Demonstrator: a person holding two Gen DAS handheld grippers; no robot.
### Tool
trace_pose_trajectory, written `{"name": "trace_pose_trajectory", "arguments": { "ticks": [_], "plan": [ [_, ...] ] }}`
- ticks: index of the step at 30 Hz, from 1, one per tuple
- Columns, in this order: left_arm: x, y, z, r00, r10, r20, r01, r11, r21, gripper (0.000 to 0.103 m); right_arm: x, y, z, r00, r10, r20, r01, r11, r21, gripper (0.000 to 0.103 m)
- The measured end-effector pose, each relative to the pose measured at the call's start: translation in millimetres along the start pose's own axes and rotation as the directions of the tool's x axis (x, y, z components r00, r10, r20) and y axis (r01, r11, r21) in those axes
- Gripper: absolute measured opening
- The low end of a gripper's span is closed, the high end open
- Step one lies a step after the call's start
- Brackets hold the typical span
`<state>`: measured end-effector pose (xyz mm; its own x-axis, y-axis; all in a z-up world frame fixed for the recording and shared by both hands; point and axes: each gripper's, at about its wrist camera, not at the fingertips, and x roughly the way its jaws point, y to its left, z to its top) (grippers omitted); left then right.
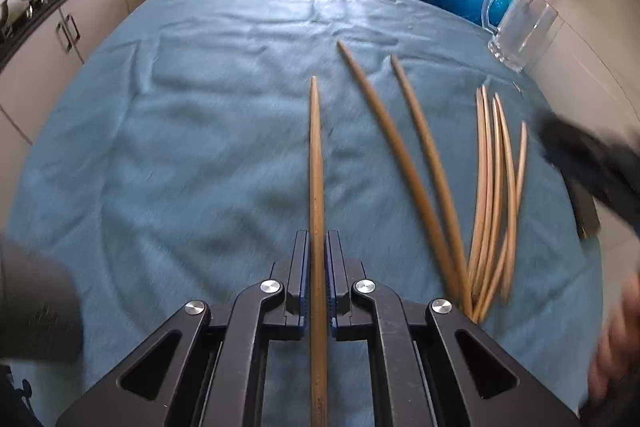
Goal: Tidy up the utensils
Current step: 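Close the left tool on a chopstick while the right tool grasps another, then carry both held chopsticks to the black cup and lower them in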
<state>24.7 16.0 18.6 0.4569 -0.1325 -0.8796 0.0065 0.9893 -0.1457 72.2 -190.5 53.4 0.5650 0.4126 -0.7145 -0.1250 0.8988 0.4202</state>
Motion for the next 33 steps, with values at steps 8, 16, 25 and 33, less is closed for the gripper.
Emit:
{"name": "trace_pose_trajectory", "arguments": {
  "ticks": [8, 16, 25, 33],
  "plan": [
    [-11, 10, -9, 0.998, -0.036, -0.055, 0.037, 0.999, 0.004, 0.007, 97, 26, 34, 0.981, -0.124, -0.151, 0.114, 0.991, -0.074, 0.045],
    [7, 0, 20, 0.996, 0.009, -0.087, -0.008, 1.000, 0.013, 0.007, 119, 37, 51, 0.932, -0.306, -0.195, 0.271, 0.945, -0.185, 0.018],
    [15, -3, 39, 0.994, 0.026, -0.109, -0.026, 1.000, 0.003, 0.007, 99, 30, 30, 0.900, -0.291, -0.323, 0.242, 0.953, -0.182, 0.011],
    [22, -11, 47, 0.992, 0.074, -0.098, -0.072, 0.997, 0.027, 0.011, 109, 27, 43, 0.877, -0.288, -0.385, 0.261, 0.958, -0.121, 0.011]
  ]
}}
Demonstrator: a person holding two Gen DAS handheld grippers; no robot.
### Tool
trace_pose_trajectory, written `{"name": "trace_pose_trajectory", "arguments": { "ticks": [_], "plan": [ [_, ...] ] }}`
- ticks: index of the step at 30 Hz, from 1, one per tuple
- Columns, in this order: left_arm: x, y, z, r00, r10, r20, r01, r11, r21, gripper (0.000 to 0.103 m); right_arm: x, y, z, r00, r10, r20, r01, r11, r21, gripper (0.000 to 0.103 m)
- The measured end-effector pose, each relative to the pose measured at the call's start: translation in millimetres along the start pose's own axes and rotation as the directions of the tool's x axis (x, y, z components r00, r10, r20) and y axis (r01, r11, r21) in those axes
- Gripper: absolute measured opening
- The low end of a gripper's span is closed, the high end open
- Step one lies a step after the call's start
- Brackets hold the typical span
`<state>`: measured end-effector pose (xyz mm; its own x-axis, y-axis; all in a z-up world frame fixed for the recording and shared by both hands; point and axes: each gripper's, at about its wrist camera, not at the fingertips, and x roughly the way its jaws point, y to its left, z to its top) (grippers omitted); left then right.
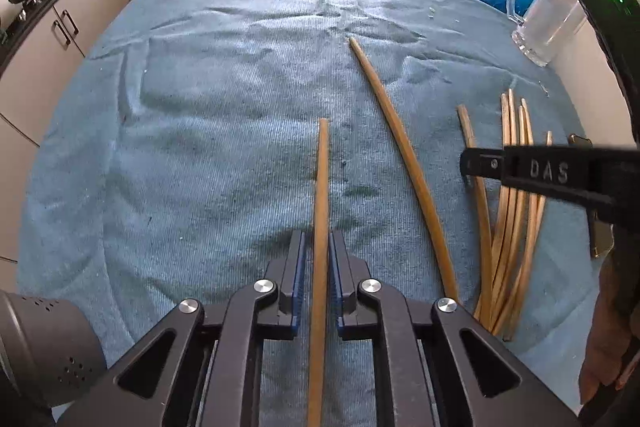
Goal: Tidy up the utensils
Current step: 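Carry both held chopsticks to the black cup and lower them in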
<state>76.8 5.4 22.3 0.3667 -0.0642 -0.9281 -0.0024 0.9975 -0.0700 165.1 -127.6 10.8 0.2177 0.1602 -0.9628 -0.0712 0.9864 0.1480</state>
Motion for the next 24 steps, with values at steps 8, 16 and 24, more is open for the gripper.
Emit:
{"name": "trace_pose_trajectory", "arguments": {
  "ticks": [8, 16, 24],
  "plan": [
    [-33, 19, -24, 0.983, -0.165, 0.081, 0.170, 0.984, -0.060, 0.007, -23, -16, -28, 0.982, 0.087, 0.165, -0.091, 0.996, 0.017, 0.008],
    [-108, 34, -65, 0.926, -0.272, 0.262, 0.288, 0.957, -0.023, 0.007, -93, -9, -90, 0.899, 0.191, 0.393, -0.197, 0.980, -0.024, 0.008],
    [-174, 54, -105, 0.858, -0.308, 0.411, 0.331, 0.944, 0.016, 0.007, -149, 18, -144, 0.808, 0.258, 0.530, -0.249, 0.964, -0.090, 0.008]
  ]
}}
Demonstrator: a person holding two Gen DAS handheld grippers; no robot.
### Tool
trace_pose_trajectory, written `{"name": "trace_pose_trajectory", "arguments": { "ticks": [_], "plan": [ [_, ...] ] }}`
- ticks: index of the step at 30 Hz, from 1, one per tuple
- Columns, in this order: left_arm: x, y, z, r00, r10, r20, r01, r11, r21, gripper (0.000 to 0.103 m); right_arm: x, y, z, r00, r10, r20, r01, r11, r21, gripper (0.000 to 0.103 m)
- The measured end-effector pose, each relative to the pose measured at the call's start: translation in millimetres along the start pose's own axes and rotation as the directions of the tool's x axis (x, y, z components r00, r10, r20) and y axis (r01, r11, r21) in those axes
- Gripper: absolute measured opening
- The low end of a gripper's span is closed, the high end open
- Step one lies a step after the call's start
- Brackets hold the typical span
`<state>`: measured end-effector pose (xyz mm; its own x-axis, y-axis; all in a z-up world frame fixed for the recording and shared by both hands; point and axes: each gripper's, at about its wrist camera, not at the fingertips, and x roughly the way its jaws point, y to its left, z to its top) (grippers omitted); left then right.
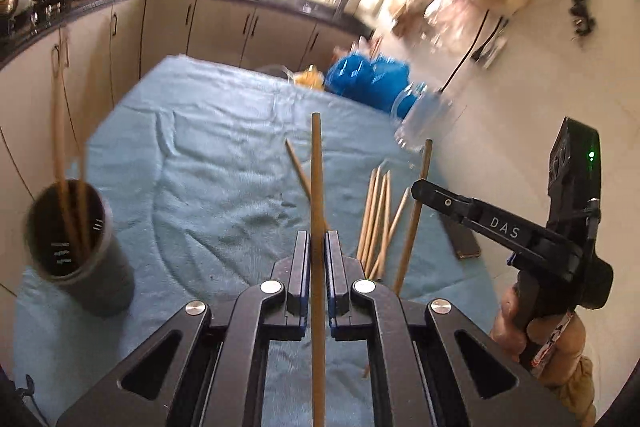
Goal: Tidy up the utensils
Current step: 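Carry both held chopsticks to the black cup and lower them in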
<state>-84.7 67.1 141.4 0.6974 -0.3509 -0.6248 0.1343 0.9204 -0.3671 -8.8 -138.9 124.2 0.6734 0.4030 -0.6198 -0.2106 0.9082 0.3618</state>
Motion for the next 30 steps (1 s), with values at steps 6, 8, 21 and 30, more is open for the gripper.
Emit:
{"name": "trace_pose_trajectory", "arguments": {
  "ticks": [6, 8, 21, 30],
  "plan": [
    [-64, 16, 13, 0.988, -0.021, 0.150, 0.024, 1.000, -0.017, 0.007, -35, 43, 3, 0.994, 0.047, 0.099, -0.042, 0.997, -0.060, 0.008],
    [-83, 21, 20, 0.979, -0.010, 0.205, 0.014, 1.000, -0.017, 0.006, -42, 62, 7, 0.989, 0.081, 0.125, -0.071, 0.994, -0.081, 0.008],
    [-121, 101, 79, 0.858, 0.207, 0.470, -0.184, 0.978, -0.094, 0.007, -24, 197, 29, 0.922, 0.274, 0.272, -0.207, 0.946, -0.251, 0.008],
    [-84, 139, 89, 0.842, 0.250, 0.479, -0.228, 0.968, -0.104, 0.007, 42, 235, 33, 0.922, 0.248, 0.297, -0.169, 0.949, -0.268, 0.008]
  ]
}}
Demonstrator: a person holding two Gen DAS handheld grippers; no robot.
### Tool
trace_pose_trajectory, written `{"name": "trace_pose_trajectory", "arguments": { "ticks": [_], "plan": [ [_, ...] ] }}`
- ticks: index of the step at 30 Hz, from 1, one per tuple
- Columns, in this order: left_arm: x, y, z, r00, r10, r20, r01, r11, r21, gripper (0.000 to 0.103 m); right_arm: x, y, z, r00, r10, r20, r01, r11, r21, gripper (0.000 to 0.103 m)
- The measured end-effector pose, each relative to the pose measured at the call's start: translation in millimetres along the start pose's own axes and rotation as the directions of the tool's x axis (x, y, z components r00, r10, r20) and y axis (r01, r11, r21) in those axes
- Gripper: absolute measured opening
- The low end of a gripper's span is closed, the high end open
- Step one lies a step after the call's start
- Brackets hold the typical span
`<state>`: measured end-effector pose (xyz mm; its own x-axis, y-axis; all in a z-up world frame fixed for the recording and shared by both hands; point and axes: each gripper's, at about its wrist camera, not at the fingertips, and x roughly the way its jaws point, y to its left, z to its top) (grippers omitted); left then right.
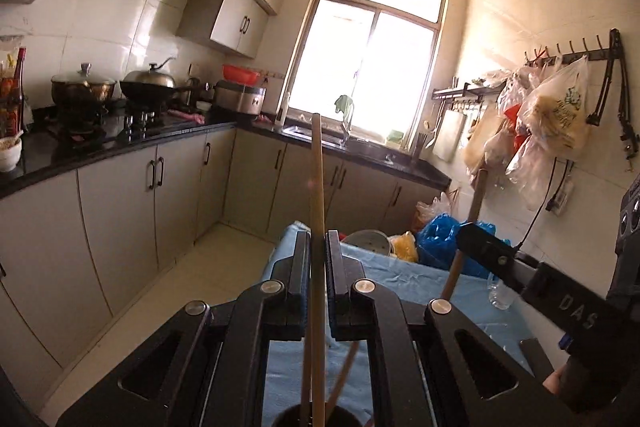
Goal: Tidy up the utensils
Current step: 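Carry both held chopsticks to the black cup and lower them in, then open both tools to release the chopsticks into the black cup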
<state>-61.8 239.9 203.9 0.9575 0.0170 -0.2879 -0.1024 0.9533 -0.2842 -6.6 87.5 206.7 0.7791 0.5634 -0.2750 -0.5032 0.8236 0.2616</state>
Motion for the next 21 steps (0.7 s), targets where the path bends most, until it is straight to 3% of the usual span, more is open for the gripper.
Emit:
{"name": "trace_pose_trajectory", "arguments": {
  "ticks": [7, 15, 19, 21],
  "plan": [
    [30, 11, -24, 0.996, 0.011, -0.090, -0.012, 1.000, -0.005, 0.007, 28, -15, -35, 0.994, -0.026, -0.106, 0.026, 1.000, -0.001, 0.008],
    [25, 12, -31, 0.992, 0.047, -0.117, -0.050, 0.998, -0.026, 0.009, 28, -22, -48, 0.987, 0.002, -0.158, 0.000, 1.000, 0.015, 0.011],
    [9, 13, -27, 0.992, 0.074, -0.104, -0.078, 0.996, -0.036, 0.031, 17, -23, -45, 0.990, -0.001, -0.140, 0.003, 1.000, 0.008, 0.031],
    [-4, 11, -24, 0.993, 0.083, -0.083, -0.087, 0.995, -0.042, 0.032, 9, -25, -44, 0.991, -0.007, -0.130, 0.009, 1.000, 0.011, 0.036]
  ]
}}
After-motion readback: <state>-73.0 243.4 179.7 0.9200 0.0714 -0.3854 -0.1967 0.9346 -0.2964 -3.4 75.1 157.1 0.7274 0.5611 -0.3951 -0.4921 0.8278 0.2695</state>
